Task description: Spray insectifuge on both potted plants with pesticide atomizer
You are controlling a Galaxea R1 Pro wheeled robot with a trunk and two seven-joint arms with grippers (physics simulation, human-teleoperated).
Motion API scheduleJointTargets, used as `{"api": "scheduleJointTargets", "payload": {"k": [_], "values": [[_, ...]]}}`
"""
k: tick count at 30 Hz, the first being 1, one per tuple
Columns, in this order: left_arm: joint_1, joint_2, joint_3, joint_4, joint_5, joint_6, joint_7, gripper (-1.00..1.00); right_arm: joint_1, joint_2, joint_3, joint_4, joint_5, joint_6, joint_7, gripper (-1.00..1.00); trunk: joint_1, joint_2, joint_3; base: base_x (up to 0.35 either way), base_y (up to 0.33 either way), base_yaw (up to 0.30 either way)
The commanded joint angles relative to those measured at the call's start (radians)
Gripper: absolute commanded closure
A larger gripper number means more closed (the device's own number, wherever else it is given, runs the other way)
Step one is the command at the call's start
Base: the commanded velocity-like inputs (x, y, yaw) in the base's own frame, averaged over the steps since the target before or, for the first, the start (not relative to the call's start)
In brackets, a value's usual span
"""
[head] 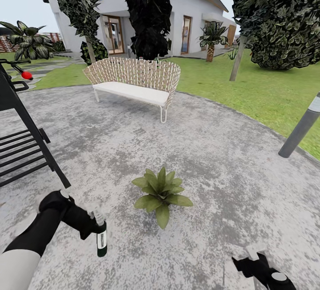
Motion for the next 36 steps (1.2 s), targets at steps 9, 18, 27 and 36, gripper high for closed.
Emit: {"api": "scheduleJointTargets", "payload": {"k": [9, 18, 27, 36], "values": [[-0.010, -0.011, 0.013, -0.002, -0.187, 0.087, -0.015, 1.00, -0.001, 0.003, -0.052, 0.017, 0.010, -0.004, -0.043, -1.00, 0.000, 0.000, -0.001, 0.000, 0.000, 0.000], [-0.031, -0.021, 0.004, -0.018, -0.203, 0.183, -0.015, 1.00, 0.000, -0.001, -0.225, 0.097, 0.012, -0.011, -0.233, -1.00, 0.000, 0.000, -0.001, 0.003, 0.000, 0.000], [-0.047, -0.014, 0.003, -0.019, -0.205, 0.189, -0.015, 1.00, 0.002, -0.001, -0.238, 0.209, 0.010, -0.164, -0.279, -1.00, 0.000, 0.000, -0.001, 0.266, 0.000, 0.000], [-0.046, -0.009, -0.005, -0.020, -0.206, 0.189, -0.015, 1.00, 0.002, 0.000, -0.238, 0.222, 0.009, -0.171, -0.279, -1.00, 0.000, 0.000, -0.001, 0.179, 0.000, 0.000]]}}
